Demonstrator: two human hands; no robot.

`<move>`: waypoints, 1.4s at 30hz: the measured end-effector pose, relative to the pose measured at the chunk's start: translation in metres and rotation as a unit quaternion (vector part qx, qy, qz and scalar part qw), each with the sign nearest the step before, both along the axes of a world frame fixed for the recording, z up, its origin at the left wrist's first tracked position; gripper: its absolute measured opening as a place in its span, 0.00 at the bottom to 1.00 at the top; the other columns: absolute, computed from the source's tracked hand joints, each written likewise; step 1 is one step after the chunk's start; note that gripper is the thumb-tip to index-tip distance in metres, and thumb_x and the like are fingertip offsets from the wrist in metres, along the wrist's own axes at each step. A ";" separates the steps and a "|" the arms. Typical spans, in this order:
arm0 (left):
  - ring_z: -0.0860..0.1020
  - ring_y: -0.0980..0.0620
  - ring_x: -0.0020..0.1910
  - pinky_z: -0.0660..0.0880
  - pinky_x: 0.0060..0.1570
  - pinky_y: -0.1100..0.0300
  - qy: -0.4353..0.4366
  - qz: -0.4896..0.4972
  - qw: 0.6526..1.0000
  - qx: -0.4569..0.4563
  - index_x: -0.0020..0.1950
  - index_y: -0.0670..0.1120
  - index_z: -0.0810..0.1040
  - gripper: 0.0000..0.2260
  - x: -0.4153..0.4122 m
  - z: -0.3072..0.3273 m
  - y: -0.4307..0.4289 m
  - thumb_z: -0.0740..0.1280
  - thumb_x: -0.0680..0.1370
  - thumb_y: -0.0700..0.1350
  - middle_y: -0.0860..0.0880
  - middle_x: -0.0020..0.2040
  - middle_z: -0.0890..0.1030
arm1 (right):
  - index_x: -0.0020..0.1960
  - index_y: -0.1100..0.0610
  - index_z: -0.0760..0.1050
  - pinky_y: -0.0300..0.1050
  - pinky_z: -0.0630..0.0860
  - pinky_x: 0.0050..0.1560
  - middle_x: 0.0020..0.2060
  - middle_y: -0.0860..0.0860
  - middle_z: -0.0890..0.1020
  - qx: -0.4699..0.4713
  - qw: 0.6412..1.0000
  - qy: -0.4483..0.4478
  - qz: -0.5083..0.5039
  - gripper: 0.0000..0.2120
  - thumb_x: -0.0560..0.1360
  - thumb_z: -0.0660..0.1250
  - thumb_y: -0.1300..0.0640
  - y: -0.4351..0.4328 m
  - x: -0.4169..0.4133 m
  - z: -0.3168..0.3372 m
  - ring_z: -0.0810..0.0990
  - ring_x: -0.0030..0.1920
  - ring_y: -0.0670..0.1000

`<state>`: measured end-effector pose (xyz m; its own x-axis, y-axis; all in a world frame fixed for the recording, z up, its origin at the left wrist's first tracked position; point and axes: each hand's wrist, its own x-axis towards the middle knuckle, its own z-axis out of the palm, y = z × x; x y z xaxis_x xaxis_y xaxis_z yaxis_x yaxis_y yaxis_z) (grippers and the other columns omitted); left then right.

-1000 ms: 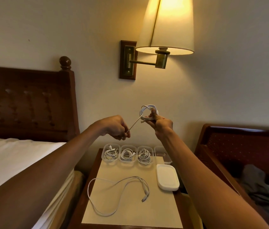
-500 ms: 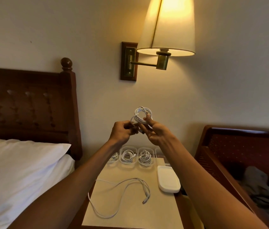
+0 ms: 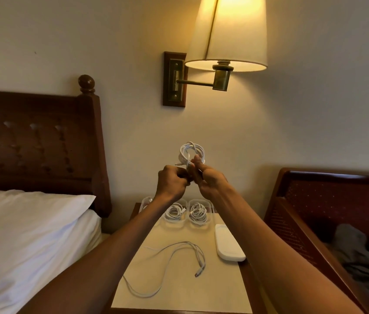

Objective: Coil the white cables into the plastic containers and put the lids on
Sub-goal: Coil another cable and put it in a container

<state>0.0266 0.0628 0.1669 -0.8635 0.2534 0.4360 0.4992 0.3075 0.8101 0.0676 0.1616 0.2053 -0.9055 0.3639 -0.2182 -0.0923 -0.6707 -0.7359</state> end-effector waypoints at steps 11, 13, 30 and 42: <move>0.82 0.48 0.50 0.79 0.55 0.60 -0.248 -0.246 0.909 0.229 0.55 0.36 0.82 0.15 -0.009 0.022 -0.014 0.59 0.75 0.26 0.40 0.49 0.84 | 0.55 0.71 0.78 0.37 0.81 0.36 0.47 0.62 0.83 0.089 0.996 0.009 -0.002 0.14 0.74 0.71 0.62 0.019 0.008 0.000 0.84 0.40 0.51; 0.80 0.49 0.49 0.74 0.57 0.56 -0.298 -0.282 0.881 0.238 0.50 0.37 0.82 0.14 -0.011 0.026 -0.022 0.58 0.74 0.30 0.42 0.48 0.83 | 0.55 0.71 0.78 0.38 0.81 0.37 0.48 0.62 0.84 0.101 0.995 0.005 -0.001 0.14 0.74 0.72 0.62 0.018 0.008 -0.004 0.85 0.41 0.52; 0.82 0.51 0.48 0.77 0.46 0.65 -0.195 -0.210 0.941 0.182 0.54 0.42 0.83 0.07 -0.012 0.028 -0.028 0.70 0.77 0.37 0.42 0.49 0.85 | 0.48 0.70 0.79 0.44 0.83 0.45 0.46 0.65 0.84 0.154 0.988 0.017 0.021 0.10 0.73 0.72 0.63 0.011 0.010 -0.005 0.86 0.43 0.57; 0.76 0.48 0.45 0.73 0.44 0.58 -0.281 -0.172 0.928 0.174 0.49 0.36 0.82 0.06 -0.009 0.042 -0.029 0.68 0.74 0.34 0.42 0.44 0.79 | 0.50 0.67 0.76 0.47 0.83 0.44 0.44 0.63 0.83 0.249 0.968 0.043 -0.003 0.12 0.72 0.73 0.60 0.013 0.008 -0.012 0.85 0.45 0.60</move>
<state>0.0179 0.0339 0.2091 -0.8737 0.4840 0.0484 -0.0121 -0.1211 0.9926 0.0754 0.1746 0.1936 -0.9101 0.4098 0.0609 -0.1696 -0.2342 -0.9573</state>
